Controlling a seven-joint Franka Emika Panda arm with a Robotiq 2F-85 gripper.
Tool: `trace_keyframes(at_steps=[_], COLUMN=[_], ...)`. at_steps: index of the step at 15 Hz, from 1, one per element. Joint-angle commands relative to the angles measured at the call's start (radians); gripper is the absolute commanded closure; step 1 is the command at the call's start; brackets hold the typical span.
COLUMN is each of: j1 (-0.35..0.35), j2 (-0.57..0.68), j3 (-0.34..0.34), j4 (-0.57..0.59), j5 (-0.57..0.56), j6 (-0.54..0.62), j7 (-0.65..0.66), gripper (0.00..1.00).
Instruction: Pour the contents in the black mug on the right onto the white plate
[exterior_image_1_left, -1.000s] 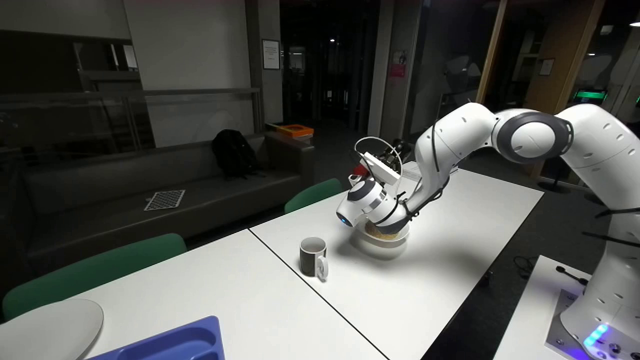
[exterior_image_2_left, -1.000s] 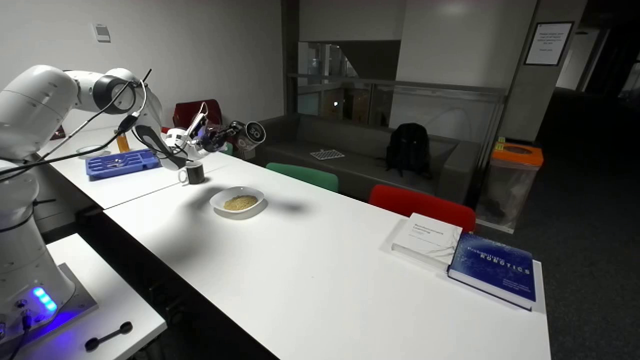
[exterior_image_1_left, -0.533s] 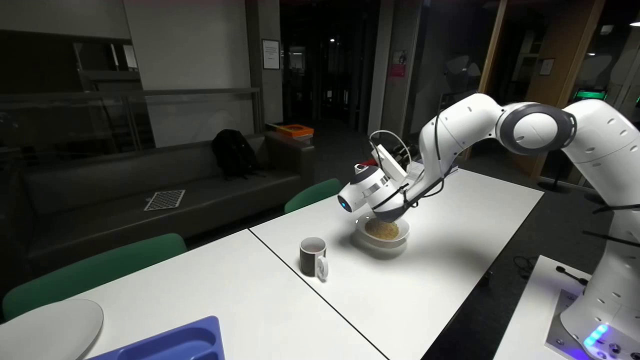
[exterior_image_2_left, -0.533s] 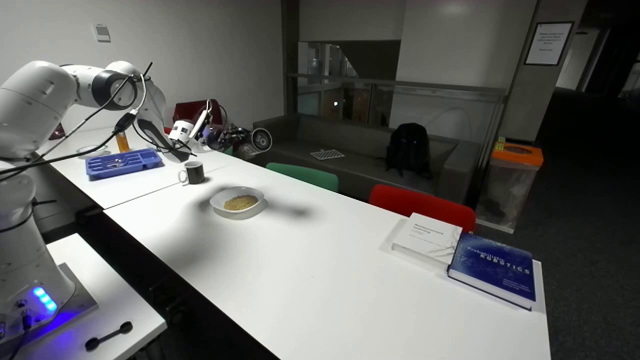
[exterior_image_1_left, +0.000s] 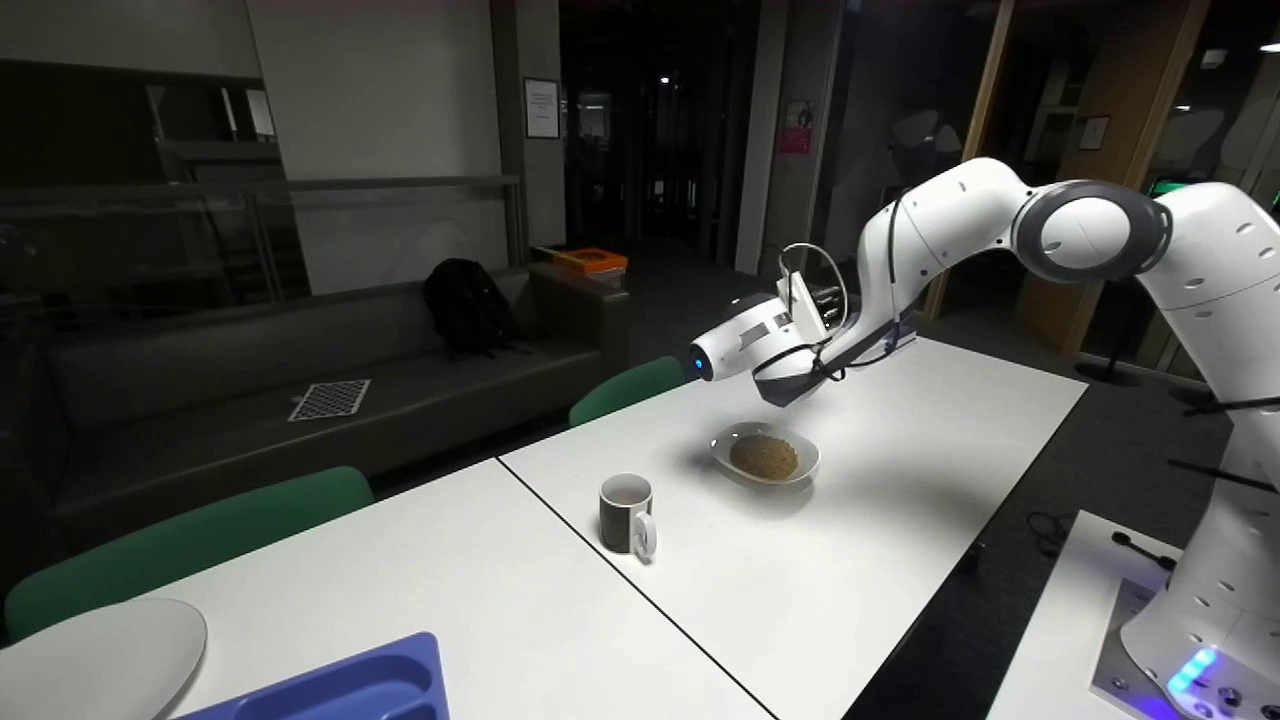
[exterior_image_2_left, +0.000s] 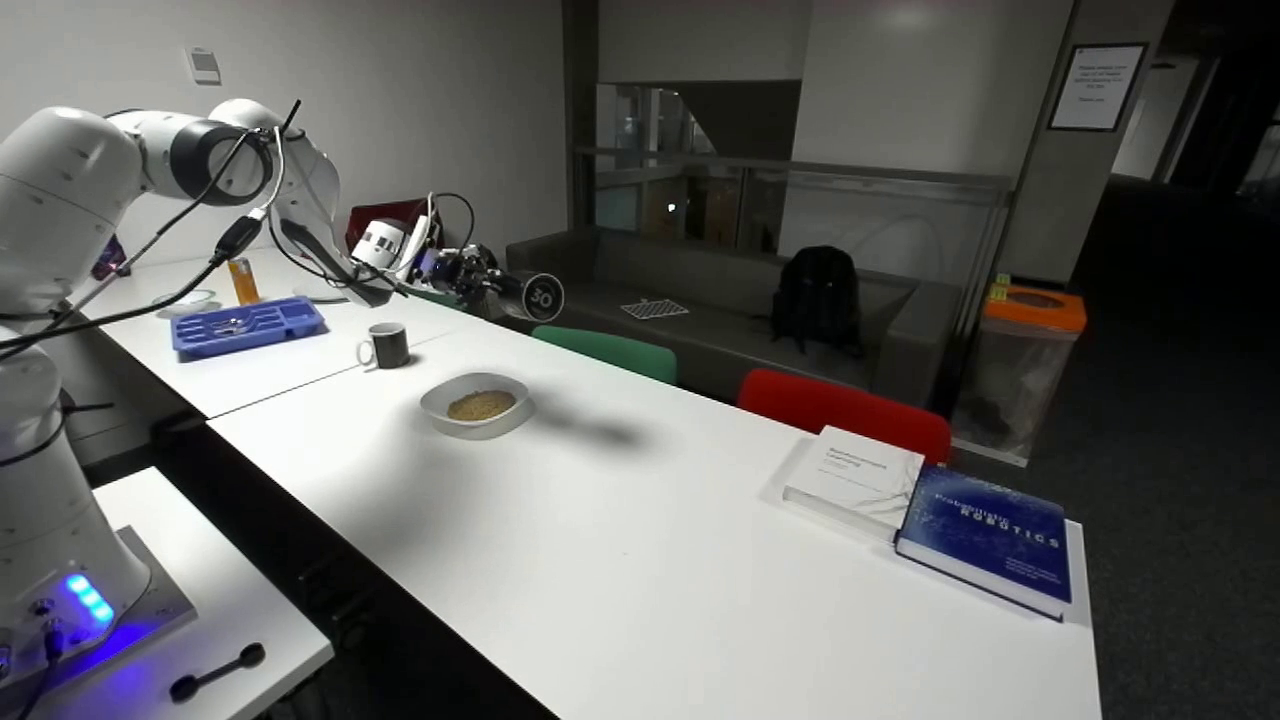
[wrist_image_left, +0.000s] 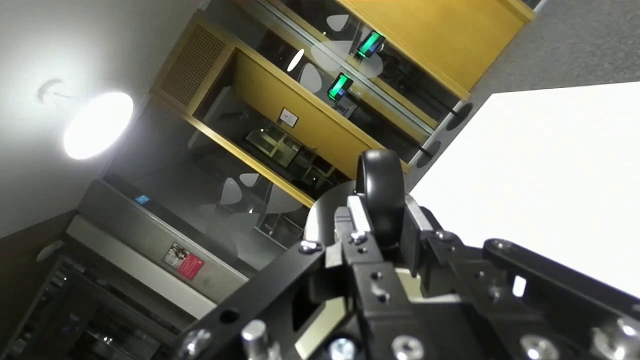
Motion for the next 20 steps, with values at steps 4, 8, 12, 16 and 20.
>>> trace_keyframes(at_steps=[4, 8, 12, 16, 20], j1=[-0.066, -0.102, -0.130, -0.156, -0.183], j2=[-0.210, -0.335, -0.455, -0.560, -0.641], j3=[0.004, -0.002, -0.016, -0.040, -0.078], j4=[-0.217, -0.363, -0.503, -0.608, -0.671], j5=[0.089, 0.116, 0.100, 0.096, 0.109], j6=[0.183, 0.335, 0.500, 0.688, 0.874], j7=[0.196, 0.301, 0.372, 0.421, 0.436], gripper=[0.95, 0.95, 0.95, 0.95, 0.95])
